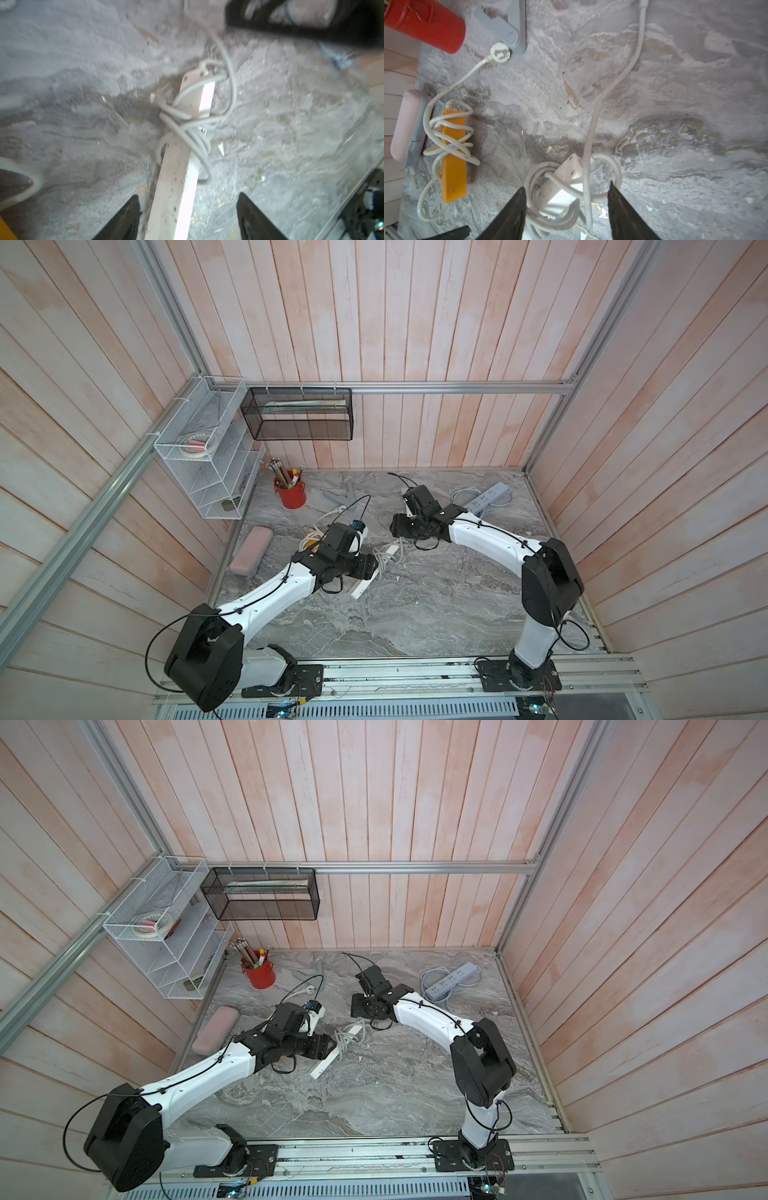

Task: Wrap the cord around the power strip
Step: Pick up the power strip from the center of the board.

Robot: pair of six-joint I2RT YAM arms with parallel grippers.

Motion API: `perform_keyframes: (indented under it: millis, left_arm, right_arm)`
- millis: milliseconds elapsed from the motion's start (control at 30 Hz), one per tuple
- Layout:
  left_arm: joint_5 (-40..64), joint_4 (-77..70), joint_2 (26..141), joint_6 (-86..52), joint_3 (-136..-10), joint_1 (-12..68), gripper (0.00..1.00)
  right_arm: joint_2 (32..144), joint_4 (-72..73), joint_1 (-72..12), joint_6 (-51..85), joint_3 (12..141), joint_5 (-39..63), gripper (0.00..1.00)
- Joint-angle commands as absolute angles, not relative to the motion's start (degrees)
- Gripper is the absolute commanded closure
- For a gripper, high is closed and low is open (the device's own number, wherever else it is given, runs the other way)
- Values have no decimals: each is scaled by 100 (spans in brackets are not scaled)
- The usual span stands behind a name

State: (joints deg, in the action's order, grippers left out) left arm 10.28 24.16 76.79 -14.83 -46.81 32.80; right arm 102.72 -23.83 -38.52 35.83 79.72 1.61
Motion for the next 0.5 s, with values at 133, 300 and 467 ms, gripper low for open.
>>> perform_keyframes:
  millis: [133,300,467]
  left_arm:
    - [810,3034,8473,-1224,-4908,3615,21]
    - [958,3045,8888,-1244,-4939,3674,18]
    - [660,2970,9003,-1237,-4849,3698,22]
  right_arm:
    - [9943,-1755,-3453,3102,7254,460,37]
    - [10002,-1683,-3177,2866,7080,176,37]
    - [10455,-1665,-3094,2854,7486,253,37]
